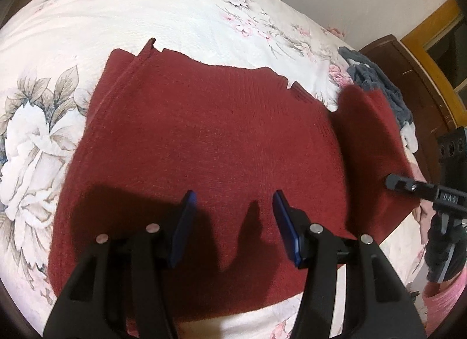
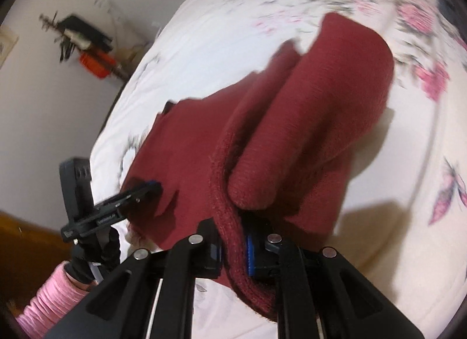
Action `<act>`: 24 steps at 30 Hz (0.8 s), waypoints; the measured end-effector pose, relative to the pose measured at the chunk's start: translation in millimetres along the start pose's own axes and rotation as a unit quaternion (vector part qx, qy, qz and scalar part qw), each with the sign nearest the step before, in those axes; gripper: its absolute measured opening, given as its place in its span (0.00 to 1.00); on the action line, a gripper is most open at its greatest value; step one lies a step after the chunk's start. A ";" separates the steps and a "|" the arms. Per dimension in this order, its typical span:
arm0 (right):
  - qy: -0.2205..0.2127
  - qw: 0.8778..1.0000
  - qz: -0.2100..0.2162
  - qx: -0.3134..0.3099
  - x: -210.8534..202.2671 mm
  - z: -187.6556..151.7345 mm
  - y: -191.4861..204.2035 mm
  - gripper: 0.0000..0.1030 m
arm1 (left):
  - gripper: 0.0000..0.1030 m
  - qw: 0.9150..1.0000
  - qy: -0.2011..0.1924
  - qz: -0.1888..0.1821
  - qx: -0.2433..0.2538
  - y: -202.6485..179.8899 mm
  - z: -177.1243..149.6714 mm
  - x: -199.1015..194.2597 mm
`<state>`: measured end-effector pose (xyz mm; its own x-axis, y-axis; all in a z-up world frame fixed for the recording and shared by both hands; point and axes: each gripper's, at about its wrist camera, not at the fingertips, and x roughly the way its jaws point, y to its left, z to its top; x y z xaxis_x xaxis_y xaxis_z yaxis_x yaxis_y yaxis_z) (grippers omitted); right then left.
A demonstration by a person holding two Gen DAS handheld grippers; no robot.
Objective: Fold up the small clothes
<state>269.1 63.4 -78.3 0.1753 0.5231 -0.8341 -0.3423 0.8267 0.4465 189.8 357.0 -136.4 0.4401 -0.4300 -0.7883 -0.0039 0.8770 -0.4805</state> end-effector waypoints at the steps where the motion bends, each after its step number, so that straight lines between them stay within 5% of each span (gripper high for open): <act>1: 0.005 1.000 -0.002 -0.012 7.1 1.7 8.3 0.11 | 0.52 1.000 0.000 -0.004 -0.003 0.8 -0.1 -0.5; 10: 0.059 0.996 -0.026 -0.058 65.8 -8.3 40.6 0.12 | 0.52 0.999 0.003 -0.039 -0.023 3.1 1.2 0.7; 24: 0.070 0.996 0.058 0.002 74.0 -16.8 27.3 0.43 | 0.53 0.991 0.017 -0.112 -0.071 -14.7 12.6 18.5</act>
<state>257.2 121.2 -133.3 0.0041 0.5815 -0.8135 -0.3492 0.7632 0.5437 209.3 338.8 -139.1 0.4134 -0.6200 -0.6669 -0.0376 0.7202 -0.6928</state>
